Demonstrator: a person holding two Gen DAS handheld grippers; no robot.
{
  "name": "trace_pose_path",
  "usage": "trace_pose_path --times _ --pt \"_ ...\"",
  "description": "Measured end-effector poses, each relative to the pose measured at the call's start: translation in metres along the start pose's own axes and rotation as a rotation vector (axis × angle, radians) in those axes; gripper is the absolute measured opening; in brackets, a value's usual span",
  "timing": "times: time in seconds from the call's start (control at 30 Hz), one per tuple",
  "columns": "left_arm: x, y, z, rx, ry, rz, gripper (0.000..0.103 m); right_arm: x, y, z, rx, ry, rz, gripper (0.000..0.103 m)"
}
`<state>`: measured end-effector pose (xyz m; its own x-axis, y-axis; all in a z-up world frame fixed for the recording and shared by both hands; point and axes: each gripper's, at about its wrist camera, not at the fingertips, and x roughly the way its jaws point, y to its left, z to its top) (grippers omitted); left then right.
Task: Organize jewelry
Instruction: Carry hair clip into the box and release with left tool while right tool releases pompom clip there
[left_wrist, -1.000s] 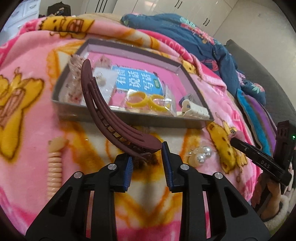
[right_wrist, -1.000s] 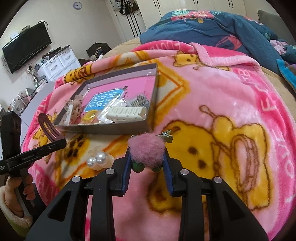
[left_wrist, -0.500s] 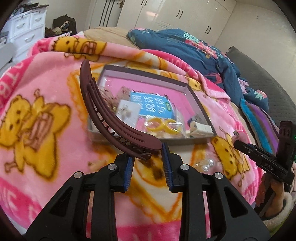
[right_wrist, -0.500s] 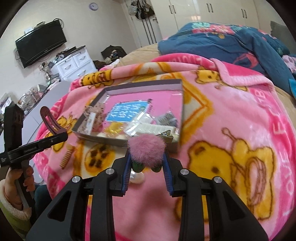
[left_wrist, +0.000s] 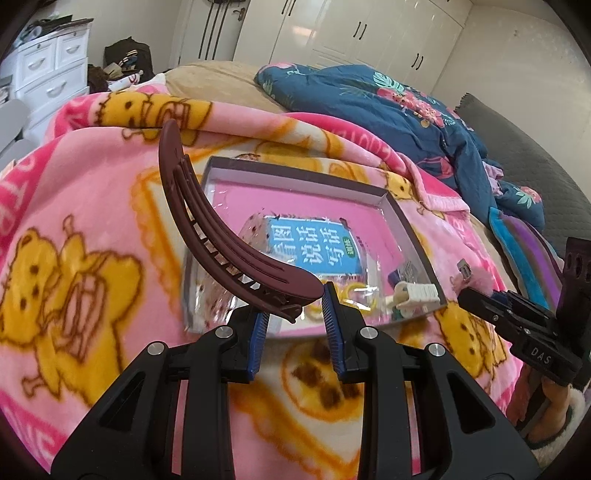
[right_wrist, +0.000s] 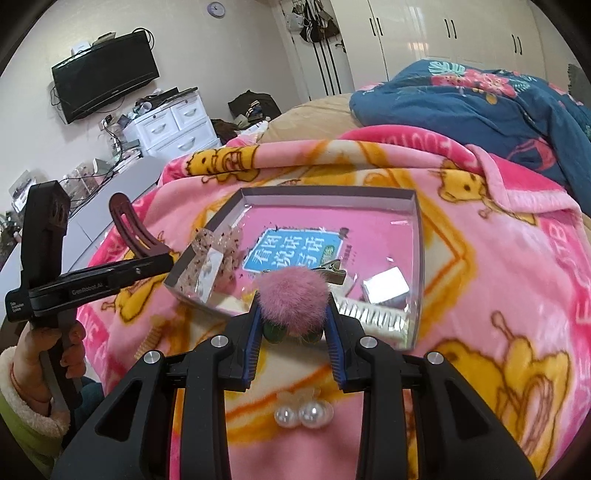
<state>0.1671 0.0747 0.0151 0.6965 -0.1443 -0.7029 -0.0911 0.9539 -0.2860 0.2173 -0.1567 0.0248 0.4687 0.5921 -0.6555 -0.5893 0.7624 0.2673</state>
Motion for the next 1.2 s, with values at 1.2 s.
trace_pose_path --times 1.2 --pt "0.064 -0.043 0.019 0.064 0.074 -0.043 0.021 0.052 -0.058 0.009 0.089 0.074 -0.080 0.044"
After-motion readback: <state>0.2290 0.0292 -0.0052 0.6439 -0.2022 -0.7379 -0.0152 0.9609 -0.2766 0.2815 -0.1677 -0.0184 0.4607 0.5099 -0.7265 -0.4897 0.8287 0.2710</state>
